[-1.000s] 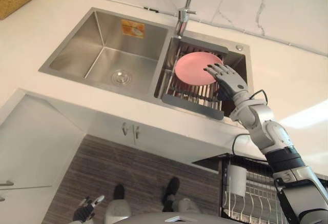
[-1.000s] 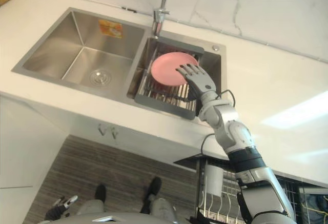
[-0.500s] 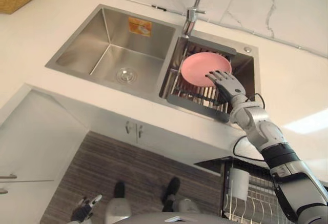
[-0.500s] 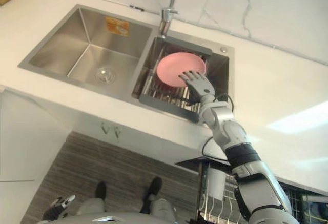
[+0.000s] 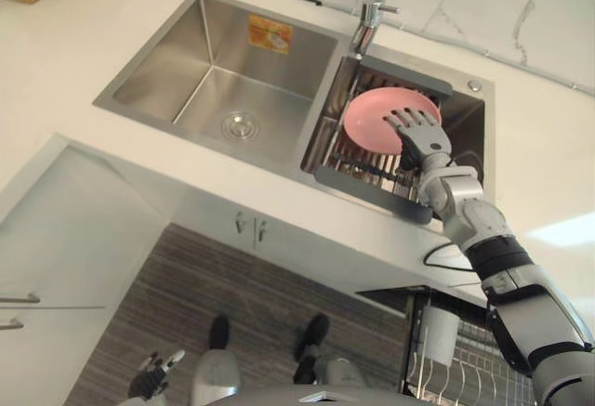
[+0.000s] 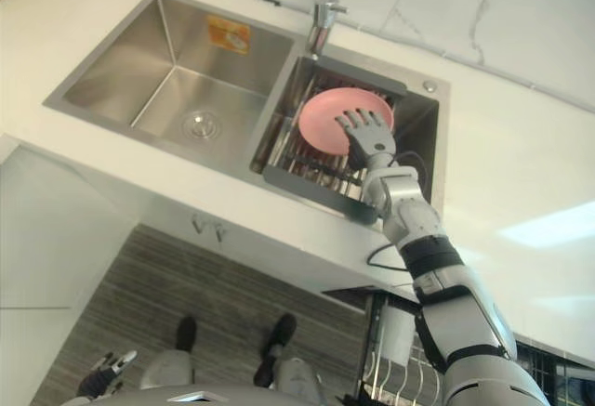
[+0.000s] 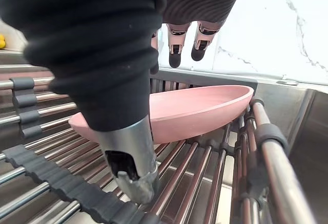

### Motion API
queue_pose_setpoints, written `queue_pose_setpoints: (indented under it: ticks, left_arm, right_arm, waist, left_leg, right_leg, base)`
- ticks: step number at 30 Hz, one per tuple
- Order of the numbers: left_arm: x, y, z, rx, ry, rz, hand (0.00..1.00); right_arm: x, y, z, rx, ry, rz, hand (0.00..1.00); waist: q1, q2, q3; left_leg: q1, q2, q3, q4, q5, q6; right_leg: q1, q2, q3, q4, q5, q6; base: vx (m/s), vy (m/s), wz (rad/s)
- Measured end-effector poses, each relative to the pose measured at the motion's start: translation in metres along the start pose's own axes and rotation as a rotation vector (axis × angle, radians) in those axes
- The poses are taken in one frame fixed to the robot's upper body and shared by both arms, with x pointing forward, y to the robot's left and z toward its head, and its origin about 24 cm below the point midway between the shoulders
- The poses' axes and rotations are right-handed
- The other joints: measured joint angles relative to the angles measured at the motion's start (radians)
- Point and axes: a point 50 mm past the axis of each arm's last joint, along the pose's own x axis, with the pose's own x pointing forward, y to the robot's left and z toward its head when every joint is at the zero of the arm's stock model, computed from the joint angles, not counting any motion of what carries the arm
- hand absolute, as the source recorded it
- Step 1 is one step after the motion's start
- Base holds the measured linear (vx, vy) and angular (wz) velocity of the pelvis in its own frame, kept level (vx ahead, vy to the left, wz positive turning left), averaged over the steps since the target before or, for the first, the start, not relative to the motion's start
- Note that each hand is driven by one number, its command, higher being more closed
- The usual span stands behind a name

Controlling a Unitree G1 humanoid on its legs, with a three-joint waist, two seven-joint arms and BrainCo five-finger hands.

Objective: Walk over to the sink, pick up the cup, carry it to the dishwasher, place the cup inside the dishwasher, then close the dishwasher door

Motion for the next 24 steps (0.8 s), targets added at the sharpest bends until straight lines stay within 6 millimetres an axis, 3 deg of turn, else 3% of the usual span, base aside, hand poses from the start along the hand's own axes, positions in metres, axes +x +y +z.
queue_pose_setpoints:
  ticks: [9, 10, 24]
  left_arm:
    - [0.002, -0.003, 0.008, -0.015, -0.032, -0.012, 0.00]
    - [0.003, -0.005, 0.011, -0.015, -0.042, -0.016, 0.00]
    - [0.006, -0.009, 0.018, -0.031, -0.074, -0.025, 0.00]
  right_arm:
    - [0.011, -0.009, 0.003, -0.024, -0.006, -0.024, 0.00]
    - [0.012, -0.011, 0.003, -0.024, -0.004, -0.029, 1.00]
    - [0.015, -0.015, 0.004, -0.099, -0.005, -0.103, 1.00]
  waist:
    - [0.015, -0.001, 0.049]
    - [0.021, -0.002, 0.060]
    - [0.021, -0.007, 0.090]
  left_leg:
    - [-0.023, 0.000, -0.017, -0.001, 0.004, -0.001]
    - [-0.023, 0.000, -0.018, 0.000, 0.005, -0.002]
    - [-0.039, 0.000, -0.020, -0.002, 0.012, -0.003]
  right_leg:
    - [-0.012, -0.001, -0.013, 0.000, 0.001, -0.001]
    - [-0.013, -0.001, -0.013, 0.000, 0.001, -0.001]
    - [-0.025, -0.001, -0.012, 0.000, 0.002, -0.003]
  base:
    - [0.02, 0.012, 0.05]
    - [0.00, 0.000, 0.00]
    - [0.00, 0.000, 0.00]
